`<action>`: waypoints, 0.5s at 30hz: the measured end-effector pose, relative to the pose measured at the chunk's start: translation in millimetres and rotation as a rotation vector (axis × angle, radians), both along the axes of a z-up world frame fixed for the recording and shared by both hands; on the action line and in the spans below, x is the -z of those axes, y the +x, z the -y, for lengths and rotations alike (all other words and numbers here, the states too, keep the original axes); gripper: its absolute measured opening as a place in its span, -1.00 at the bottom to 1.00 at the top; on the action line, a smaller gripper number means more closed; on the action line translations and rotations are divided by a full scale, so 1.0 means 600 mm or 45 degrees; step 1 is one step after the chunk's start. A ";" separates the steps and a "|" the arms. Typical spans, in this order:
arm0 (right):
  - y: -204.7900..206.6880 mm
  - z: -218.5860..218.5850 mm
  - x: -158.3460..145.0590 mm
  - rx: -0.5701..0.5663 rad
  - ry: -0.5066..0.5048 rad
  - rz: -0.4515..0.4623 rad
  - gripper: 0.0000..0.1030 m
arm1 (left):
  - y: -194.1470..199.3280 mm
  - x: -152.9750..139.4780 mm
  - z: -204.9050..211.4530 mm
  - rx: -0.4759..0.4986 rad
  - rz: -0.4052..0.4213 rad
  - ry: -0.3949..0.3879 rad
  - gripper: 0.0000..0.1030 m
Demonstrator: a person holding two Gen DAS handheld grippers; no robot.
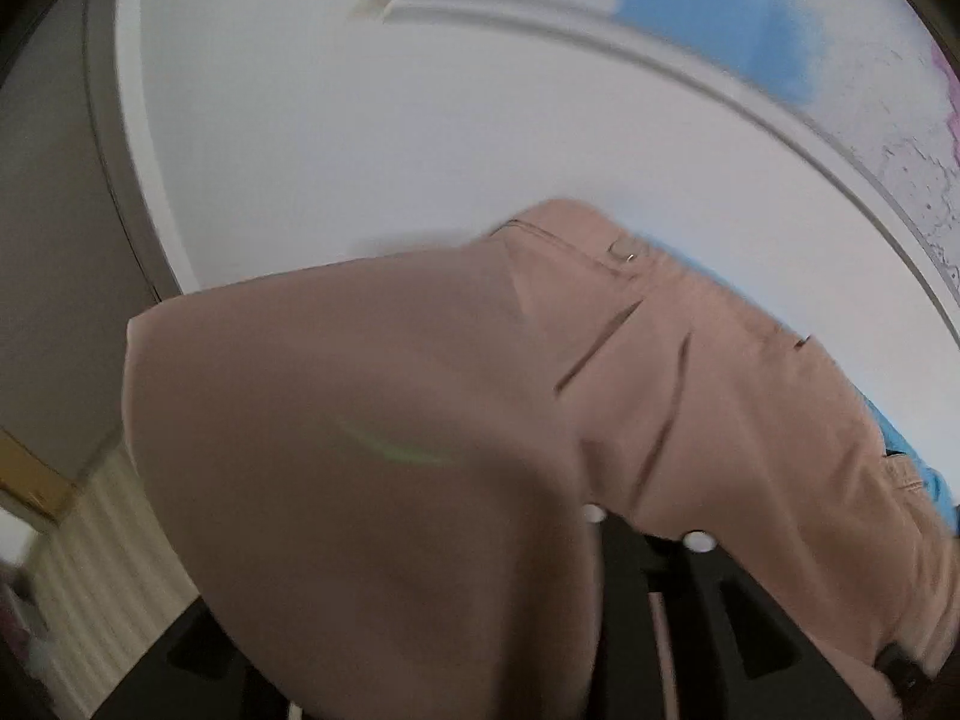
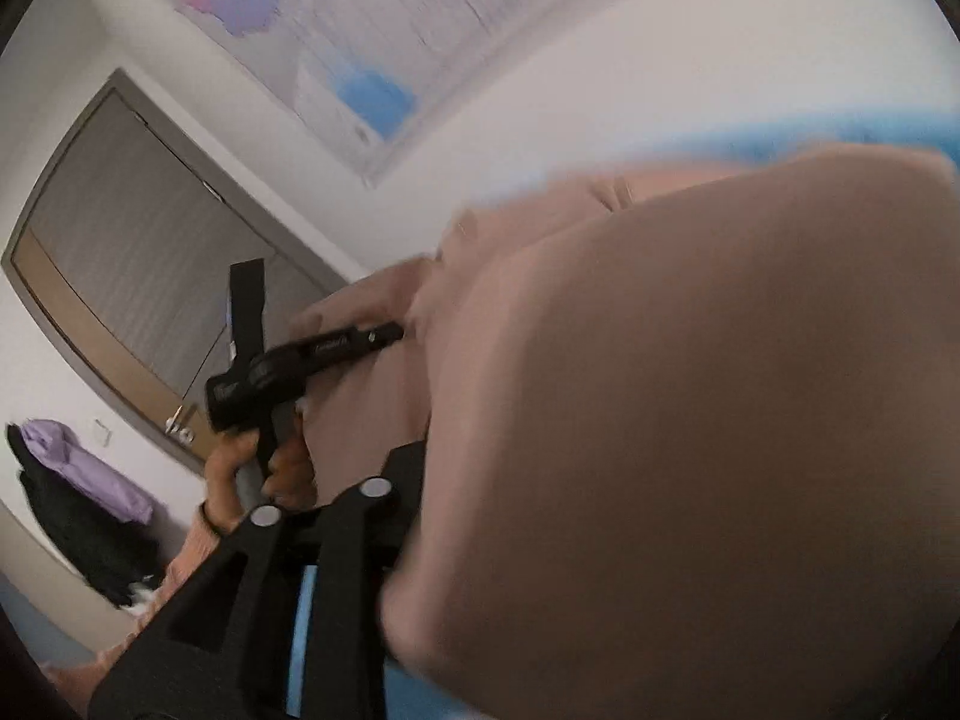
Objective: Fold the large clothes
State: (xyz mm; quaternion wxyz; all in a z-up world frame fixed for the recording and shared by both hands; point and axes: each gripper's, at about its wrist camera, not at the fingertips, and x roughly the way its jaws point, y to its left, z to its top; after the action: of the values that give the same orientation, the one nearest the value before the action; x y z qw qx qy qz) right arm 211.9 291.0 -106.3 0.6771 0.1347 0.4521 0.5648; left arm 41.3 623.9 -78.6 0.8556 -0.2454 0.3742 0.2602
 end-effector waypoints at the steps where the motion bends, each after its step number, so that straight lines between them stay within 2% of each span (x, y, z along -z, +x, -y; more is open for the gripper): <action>1: -0.002 0.013 0.001 -0.014 0.000 -0.019 -0.28 | -0.009 0.003 -0.006 0.003 0.012 -0.033 -0.36; 2: -0.004 0.033 -0.002 -0.031 0.009 -0.035 -0.19 | -0.015 0.003 -0.008 0.014 0.021 -0.049 -0.32; 4: 0.000 0.061 -0.010 -0.022 -0.006 -0.039 0.13 | -0.023 0.001 -0.009 0.045 0.013 -0.048 -0.18; 5: 0.004 0.078 -0.012 -0.001 -0.003 -0.050 0.30 | -0.026 0.002 -0.009 0.066 0.009 -0.065 -0.02; 6: 0.012 0.104 -0.013 0.025 0.031 -0.083 0.33 | -0.027 0.004 -0.008 0.088 0.006 -0.087 0.09; 8: 0.033 0.135 -0.009 0.088 0.062 -0.153 0.37 | -0.029 0.012 -0.003 0.129 -0.001 -0.125 0.19; 10: 0.060 0.155 0.001 0.163 0.106 -0.234 0.40 | -0.028 0.019 0.002 0.153 -0.012 -0.118 0.20; 11: 0.066 0.159 0.009 0.186 0.099 -0.257 0.33 | -0.027 0.019 0.003 0.154 -0.013 -0.110 0.19; 13: 0.074 0.142 0.022 0.139 0.080 -0.300 0.05 | -0.024 0.015 -0.001 0.161 -0.001 -0.127 0.01; 15: 0.068 0.115 0.025 0.073 0.079 -0.308 -0.38 | -0.020 0.008 -0.004 0.132 0.003 -0.119 -0.39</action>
State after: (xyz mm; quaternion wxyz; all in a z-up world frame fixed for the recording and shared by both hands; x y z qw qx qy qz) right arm 252.4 222.1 -121.1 0.6290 0.2356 0.5087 0.5386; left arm 29.0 626.4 -83.7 0.8560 -0.2655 0.3973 0.1974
